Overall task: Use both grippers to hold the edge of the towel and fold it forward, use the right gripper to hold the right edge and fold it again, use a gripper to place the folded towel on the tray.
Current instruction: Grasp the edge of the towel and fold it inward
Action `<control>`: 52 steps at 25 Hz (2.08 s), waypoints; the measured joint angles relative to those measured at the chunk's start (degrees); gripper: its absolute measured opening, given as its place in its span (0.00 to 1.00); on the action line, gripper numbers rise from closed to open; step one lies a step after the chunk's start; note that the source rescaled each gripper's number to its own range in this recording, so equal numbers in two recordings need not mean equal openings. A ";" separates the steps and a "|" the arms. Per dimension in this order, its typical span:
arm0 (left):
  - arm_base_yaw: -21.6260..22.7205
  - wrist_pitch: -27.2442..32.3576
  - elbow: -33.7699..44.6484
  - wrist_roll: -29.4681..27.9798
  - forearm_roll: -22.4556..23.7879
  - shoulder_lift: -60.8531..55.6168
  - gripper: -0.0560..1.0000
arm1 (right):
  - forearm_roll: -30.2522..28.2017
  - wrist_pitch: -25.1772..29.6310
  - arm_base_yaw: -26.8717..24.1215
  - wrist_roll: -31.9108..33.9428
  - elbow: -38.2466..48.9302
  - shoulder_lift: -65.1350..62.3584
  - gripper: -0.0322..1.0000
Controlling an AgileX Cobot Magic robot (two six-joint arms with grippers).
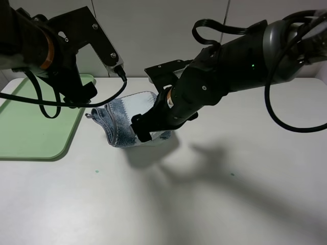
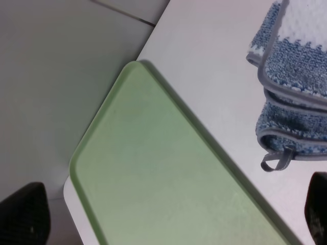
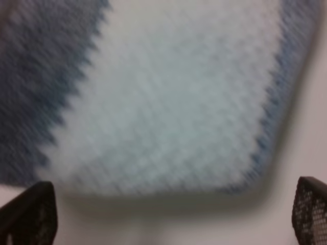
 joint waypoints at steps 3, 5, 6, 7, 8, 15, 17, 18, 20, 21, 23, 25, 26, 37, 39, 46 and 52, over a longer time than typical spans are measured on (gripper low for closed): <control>0.00 0.00 0.00 0.00 0.00 0.00 1.00 | -2.76 4.94 -0.71 -0.68 0.00 -2.38 1.00; 0.00 0.00 0.00 0.00 0.00 0.00 1.00 | -5.56 8.11 -0.98 -0.78 0.00 -4.20 1.00; 0.00 0.00 0.00 0.00 0.00 0.00 1.00 | -6.63 9.93 -1.04 -0.82 0.00 -5.00 1.00; 0.00 0.00 0.00 0.00 0.00 0.00 1.00 | -7.55 11.89 -1.18 -0.82 0.00 -5.99 1.00; 0.00 0.00 0.00 0.00 0.00 0.00 1.00 | -8.10 13.60 -1.42 -0.82 0.00 -7.00 1.00; 0.00 0.00 0.00 0.00 0.00 0.00 1.00 | -8.96 27.07 -3.50 -4.95 0.00 -13.91 1.00; 0.00 0.00 0.00 0.00 0.00 0.00 1.00 | -8.71 29.98 -3.50 -7.68 0.00 -16.07 1.00; 0.00 0.00 0.00 0.00 0.00 0.00 1.00 | -8.70 31.23 -3.50 -8.79 0.00 -17.43 1.00; 0.00 0.00 0.00 0.00 0.00 0.00 1.00 | -8.57 33.46 -3.71 -10.96 0.25 -20.09 1.00; 0.00 0.00 0.00 0.00 0.00 0.00 1.00 | -8.43 34.44 -4.11 -11.73 0.80 -21.79 1.00; 0.00 0.00 0.00 0.00 0.00 0.00 1.00 | -8.26 36.82 -5.26 -12.61 2.63 -25.30 1.00; 0.00 0.00 0.00 0.00 0.00 0.00 1.00 | -8.20 39.26 -6.57 -12.79 5.46 -28.72 1.00; 0.00 0.00 0.00 0.00 0.00 0.00 1.00 | -7.84 39.87 -7.20 -12.79 7.02 -30.67 1.00; 0.00 0.00 0.00 0.00 0.00 0.00 1.00 | -4.31 42.36 -15.66 -11.12 20.42 -53.60 1.00; 0.00 0.00 0.00 0.00 0.00 0.00 1.00 | -3.48 42.10 -17.64 -11.06 22.98 -58.05 1.00; 0.00 0.00 0.00 0.00 0.00 0.00 1.00 | -0.23 39.79 -23.08 -11.06 30.79 -73.77 1.00; 0.00 0.00 0.00 0.00 0.00 0.00 1.00 | 0.88 37.25 -24.12 -10.74 32.79 -83.67 1.00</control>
